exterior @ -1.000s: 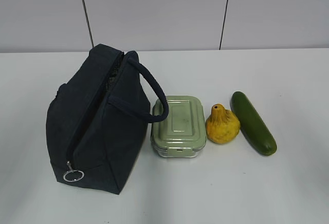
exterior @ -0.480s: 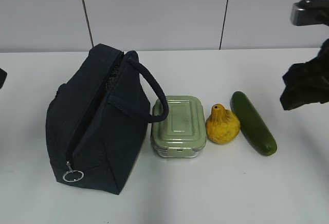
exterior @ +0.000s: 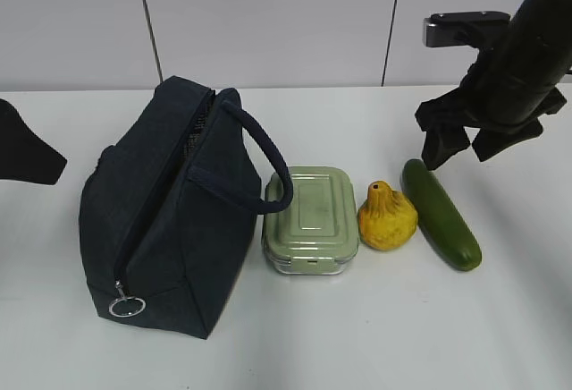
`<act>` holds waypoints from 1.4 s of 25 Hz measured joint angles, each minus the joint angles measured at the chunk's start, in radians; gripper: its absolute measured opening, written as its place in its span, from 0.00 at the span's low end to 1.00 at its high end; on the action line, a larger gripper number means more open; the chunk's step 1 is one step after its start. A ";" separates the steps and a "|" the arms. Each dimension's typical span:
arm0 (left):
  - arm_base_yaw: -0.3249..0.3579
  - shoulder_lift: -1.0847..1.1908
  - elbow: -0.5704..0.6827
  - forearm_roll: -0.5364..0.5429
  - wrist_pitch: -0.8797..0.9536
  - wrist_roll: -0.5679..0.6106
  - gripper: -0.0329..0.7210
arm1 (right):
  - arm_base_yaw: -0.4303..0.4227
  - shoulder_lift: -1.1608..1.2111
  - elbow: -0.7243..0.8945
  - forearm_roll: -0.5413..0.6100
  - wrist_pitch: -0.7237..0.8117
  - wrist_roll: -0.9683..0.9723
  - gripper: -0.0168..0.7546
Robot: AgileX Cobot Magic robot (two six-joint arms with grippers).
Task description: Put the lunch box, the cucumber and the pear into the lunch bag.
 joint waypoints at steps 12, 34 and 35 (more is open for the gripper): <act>0.000 0.004 -0.008 -0.016 -0.007 0.034 0.50 | -0.071 0.229 -0.169 0.086 0.025 -0.046 0.72; 0.000 0.009 -0.008 -0.022 -0.033 0.038 0.50 | -0.071 0.460 -0.306 0.081 0.052 -0.059 0.70; 0.000 0.015 -0.008 -0.023 -0.033 0.038 0.50 | -0.071 0.461 -0.306 0.076 0.052 -0.059 0.67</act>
